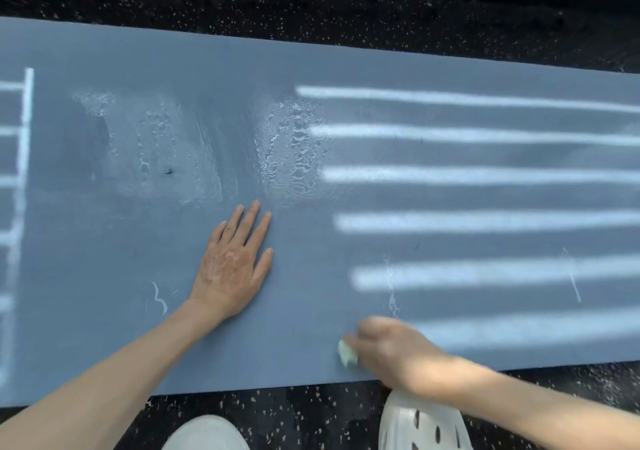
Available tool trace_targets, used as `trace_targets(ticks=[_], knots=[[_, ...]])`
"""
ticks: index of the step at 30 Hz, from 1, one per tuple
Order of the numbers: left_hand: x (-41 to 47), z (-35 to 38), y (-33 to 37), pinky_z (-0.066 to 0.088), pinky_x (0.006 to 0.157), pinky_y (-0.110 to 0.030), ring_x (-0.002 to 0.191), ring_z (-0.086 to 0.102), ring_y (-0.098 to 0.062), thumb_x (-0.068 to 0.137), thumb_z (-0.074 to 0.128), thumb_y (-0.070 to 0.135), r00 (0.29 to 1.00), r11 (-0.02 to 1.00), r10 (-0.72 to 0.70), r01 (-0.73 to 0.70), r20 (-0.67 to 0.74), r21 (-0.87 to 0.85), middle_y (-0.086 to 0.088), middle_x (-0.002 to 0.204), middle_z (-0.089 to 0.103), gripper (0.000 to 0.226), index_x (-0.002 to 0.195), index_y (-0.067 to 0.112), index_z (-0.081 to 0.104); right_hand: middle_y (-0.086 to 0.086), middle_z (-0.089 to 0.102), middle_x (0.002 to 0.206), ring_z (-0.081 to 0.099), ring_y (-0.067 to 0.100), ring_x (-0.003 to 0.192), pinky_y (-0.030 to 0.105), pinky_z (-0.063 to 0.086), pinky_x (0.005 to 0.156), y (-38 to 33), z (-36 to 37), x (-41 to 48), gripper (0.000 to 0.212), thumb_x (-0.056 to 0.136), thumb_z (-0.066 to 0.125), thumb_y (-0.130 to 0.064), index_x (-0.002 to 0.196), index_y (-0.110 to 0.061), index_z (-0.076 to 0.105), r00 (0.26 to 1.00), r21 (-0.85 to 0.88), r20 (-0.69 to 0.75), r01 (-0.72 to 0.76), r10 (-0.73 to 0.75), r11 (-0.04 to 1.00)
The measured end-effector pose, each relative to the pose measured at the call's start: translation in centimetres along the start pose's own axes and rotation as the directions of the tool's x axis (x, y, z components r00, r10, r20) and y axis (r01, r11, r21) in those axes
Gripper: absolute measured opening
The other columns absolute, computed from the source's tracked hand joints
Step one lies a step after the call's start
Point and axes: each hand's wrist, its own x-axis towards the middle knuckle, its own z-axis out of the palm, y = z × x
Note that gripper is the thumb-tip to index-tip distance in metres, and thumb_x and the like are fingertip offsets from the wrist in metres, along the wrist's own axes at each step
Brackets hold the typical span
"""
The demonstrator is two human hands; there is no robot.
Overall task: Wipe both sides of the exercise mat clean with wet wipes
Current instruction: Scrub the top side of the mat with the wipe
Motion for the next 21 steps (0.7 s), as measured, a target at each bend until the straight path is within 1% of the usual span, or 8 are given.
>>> trace_targets(ticks=[3, 7, 10, 12, 14, 16, 19, 21], knots=[[-0.1, 0.0, 0.1, 0.016, 0.113, -0.04, 0.143, 0.031, -0.032, 0.097, 0.032, 0.039, 1.0, 1.0, 0.0, 0.0, 0.003, -0.014, -0.011, 0.157, 0.035, 0.06, 0.149, 0.01, 0.04, -0.01, 0.045, 0.069, 0.027, 0.007, 0.064, 0.017, 0.03, 0.051, 1.2, -0.9, 0.0, 0.012, 0.083, 0.049, -0.017, 0.091, -0.021, 0.058, 0.998, 0.052, -0.027, -0.055, 0.057, 0.997], [-0.1, -0.2, 0.2, 0.017, 0.113, -0.041, 0.142, 0.032, -0.032, 0.096, 0.033, 0.039, 1.0, 1.0, -0.001, 0.001, -0.005, -0.012, -0.012, 0.156, 0.036, 0.06, 0.147, 0.009, 0.042, -0.006, 0.029, 0.07, 0.024, 0.01, 0.062, 0.025, 0.023, 0.049, 0.0, -1.6, -1.7, 0.011, 0.088, 0.058, -0.017, 0.078, -0.017, 0.052, 0.958, 0.082, 0.248, 0.126, -0.143, 0.989], [0.0, -0.1, 0.1, 0.017, 0.113, -0.041, 0.143, 0.031, -0.032, 0.096, 0.033, 0.039, 1.0, 1.0, 0.001, -0.001, -0.006, -0.012, -0.012, 0.156, 0.036, 0.06, 0.147, 0.009, 0.042, -0.004, 0.044, 0.064, 0.042, 0.013, 0.05, 0.024, 0.03, 0.044, 2.5, -2.8, 0.7, 0.012, 0.07, 0.073, -0.011, 0.075, -0.016, 0.064, 0.999, -0.049, -0.004, -0.04, 0.04, 0.998], [0.0, -0.1, 0.2, 0.018, 0.113, -0.042, 0.143, 0.03, -0.031, 0.096, 0.032, 0.04, 1.0, 1.0, -0.005, 0.005, 0.0, -0.022, -0.011, 0.157, 0.035, 0.06, 0.148, 0.009, 0.041, -0.005, 0.043, 0.063, 0.043, 0.013, 0.048, 0.022, 0.031, 0.043, 2.2, -2.5, 0.6, 0.011, 0.072, 0.057, -0.01, 0.078, -0.018, 0.063, 0.998, -0.014, -0.02, -0.063, 0.062, 0.998], [-0.1, -0.2, 0.3, 0.021, 0.114, -0.045, 0.144, 0.029, -0.031, 0.096, 0.032, 0.04, 1.0, 0.999, -0.017, 0.017, 0.0, -0.039, -0.011, 0.157, 0.035, 0.061, 0.147, 0.01, 0.042, -0.01, 0.038, 0.065, 0.042, 0.008, 0.05, 0.019, 0.032, 0.043, 1.1, -1.6, -0.6, 0.016, 0.077, 0.043, -0.017, 0.085, -0.026, 0.052, 0.994, -0.075, 0.09, 0.07, -0.063, 0.995], [0.2, -0.3, 0.4, 0.025, 0.114, -0.048, 0.143, 0.03, -0.031, 0.094, 0.032, 0.04, 1.0, 0.997, -0.031, 0.031, 0.001, -0.064, -0.012, 0.156, 0.036, 0.062, 0.146, 0.008, 0.044, -0.007, 0.037, 0.067, 0.04, 0.011, 0.054, 0.022, 0.031, 0.046, 1.9, -2.7, 0.5, 0.011, 0.08, 0.048, -0.014, 0.085, -0.024, 0.049, 0.991, -0.035, 0.093, 0.101, -0.097, 0.994], [0.7, -0.2, 0.6, 0.027, 0.112, -0.048, 0.138, 0.032, -0.035, 0.093, 0.035, 0.036, 0.999, 0.997, -0.031, 0.029, -0.026, -0.075, -0.018, 0.15, 0.041, 0.059, 0.139, 0.003, 0.049, -0.003, 0.034, 0.072, 0.044, 0.02, 0.066, 0.029, 0.027, 0.055, 5.0, -4.4, 4.3, 0.007, 0.089, 0.053, -0.014, 0.089, -0.019, 0.057, 0.971, -0.018, -0.124, -0.207, 0.204, 0.978], [1.2, -0.3, 0.7, 0.028, 0.11, -0.048, 0.134, 0.033, -0.037, 0.093, 0.035, 0.035, 0.998, 0.995, -0.044, 0.039, -0.042, -0.096, -0.02, 0.148, 0.043, 0.057, 0.136, 0.001, 0.051, -0.006, 0.025, 0.074, 0.044, 0.022, 0.062, 0.027, 0.021, 0.054, 3.9, -4.0, 4.4, 0.009, 0.085, 0.056, -0.011, 0.093, -0.016, 0.057, 0.966, 0.035, -0.147, -0.212, 0.215, 0.977]])
